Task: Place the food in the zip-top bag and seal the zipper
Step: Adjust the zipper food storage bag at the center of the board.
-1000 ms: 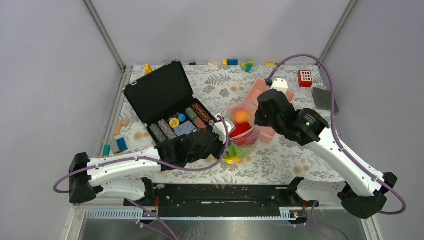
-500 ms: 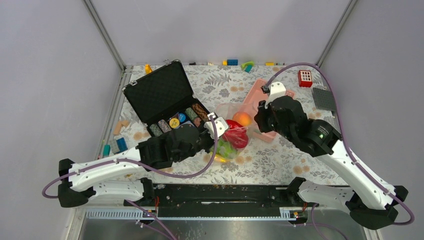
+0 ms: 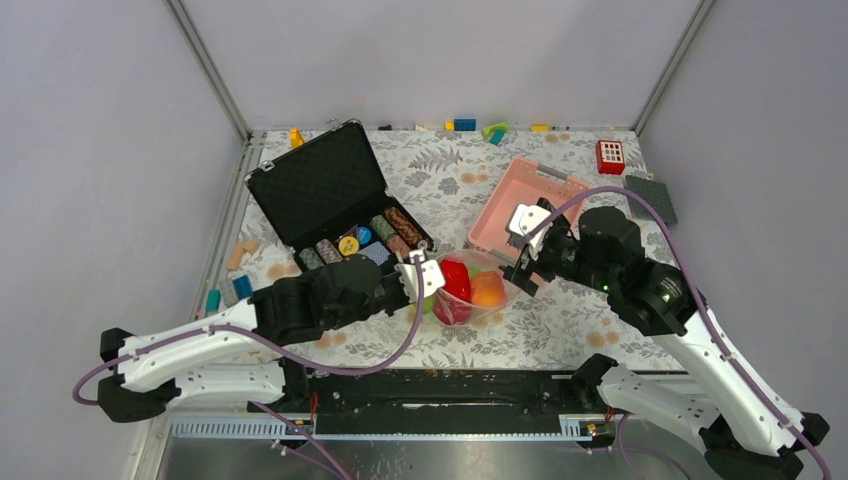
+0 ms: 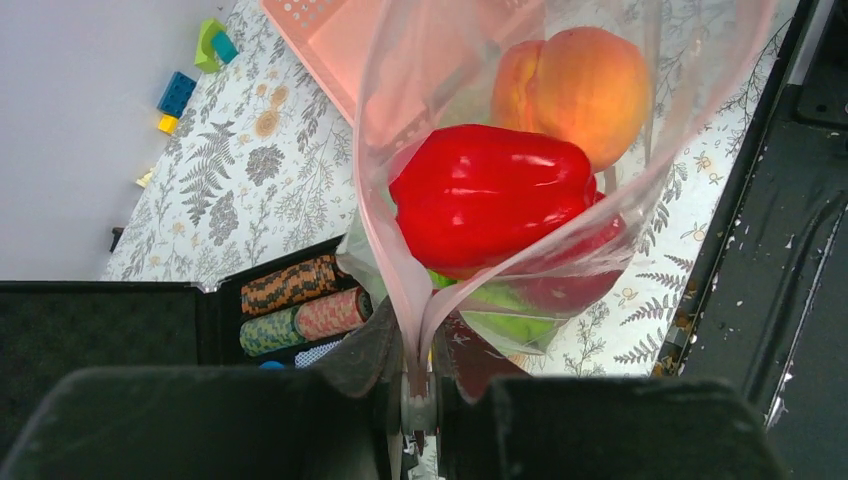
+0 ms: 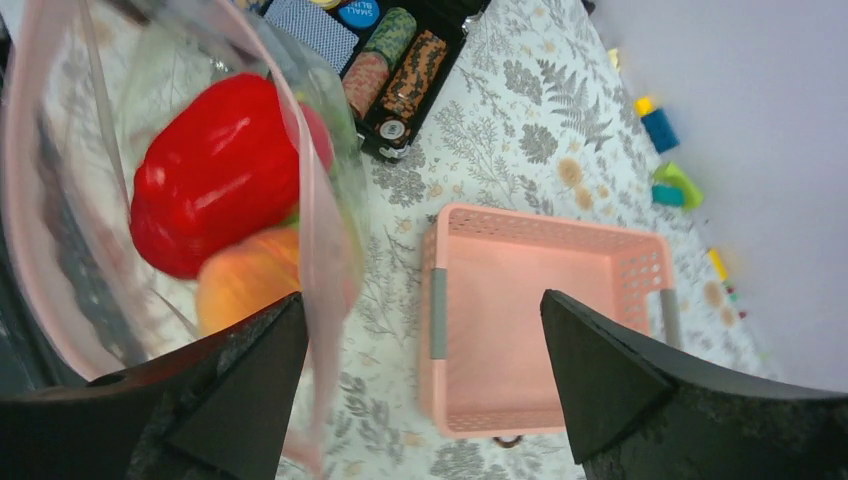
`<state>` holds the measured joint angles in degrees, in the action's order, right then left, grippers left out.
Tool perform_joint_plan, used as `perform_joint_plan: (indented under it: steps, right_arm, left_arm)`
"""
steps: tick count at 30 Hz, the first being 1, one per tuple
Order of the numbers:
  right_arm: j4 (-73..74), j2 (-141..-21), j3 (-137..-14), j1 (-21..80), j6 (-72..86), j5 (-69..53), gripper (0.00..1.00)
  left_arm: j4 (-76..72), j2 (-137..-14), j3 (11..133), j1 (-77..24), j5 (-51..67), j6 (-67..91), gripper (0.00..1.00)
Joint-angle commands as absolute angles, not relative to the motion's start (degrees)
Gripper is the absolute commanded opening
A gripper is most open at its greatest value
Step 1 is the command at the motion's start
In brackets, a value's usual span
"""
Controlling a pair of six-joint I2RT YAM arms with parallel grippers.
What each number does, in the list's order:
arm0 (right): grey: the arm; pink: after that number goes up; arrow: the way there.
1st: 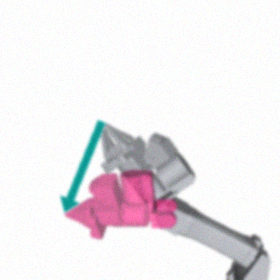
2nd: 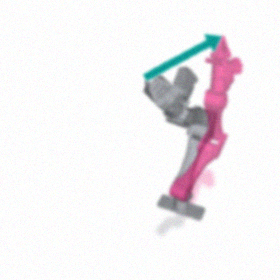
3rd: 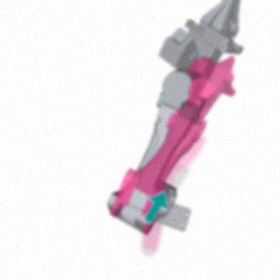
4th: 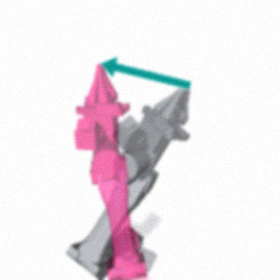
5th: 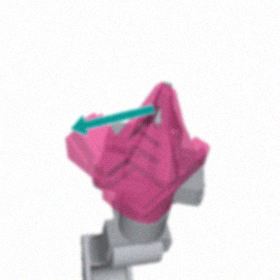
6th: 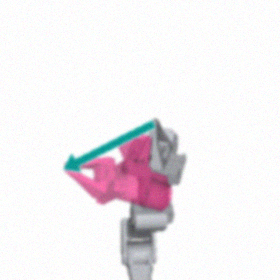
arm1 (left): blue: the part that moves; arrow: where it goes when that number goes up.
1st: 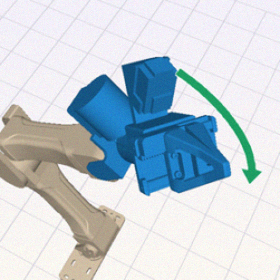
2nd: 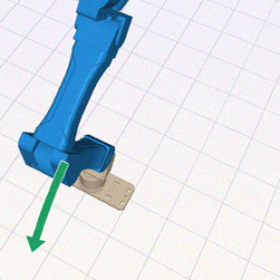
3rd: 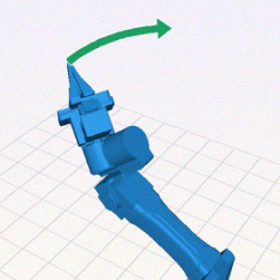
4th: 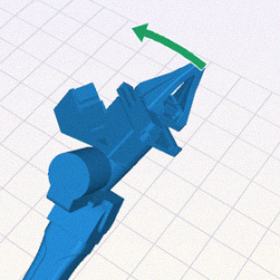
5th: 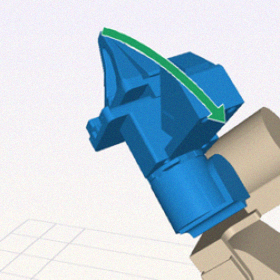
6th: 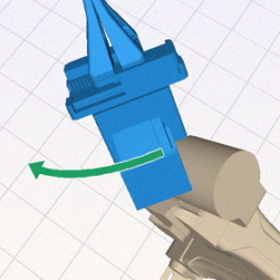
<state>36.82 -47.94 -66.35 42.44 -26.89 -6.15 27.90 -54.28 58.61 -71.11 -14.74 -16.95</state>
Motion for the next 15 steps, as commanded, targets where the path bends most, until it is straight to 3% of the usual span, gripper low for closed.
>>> perform_joint_plan:
  steps: [1, 8, 15]
  right_arm:
    - [40.4, -46.0, -67.2, 35.7, -47.2, -25.6, 0.92]
    - [47.0, -45.2, -70.5, 34.1, -48.9, -27.1, 0.92]
    - [47.1, -38.9, -66.3, 34.1, -48.0, -25.7, 0.94]
  left_arm:
    - [26.0, -50.8, 58.5, -70.9, -14.8, -16.9, 0.00]
    - [26.7, -51.5, 58.9, -70.8, -18.1, -13.8, 0.00]
    - [25.9, -52.4, 58.1, -70.5, -20.3, -11.9, 0.00]
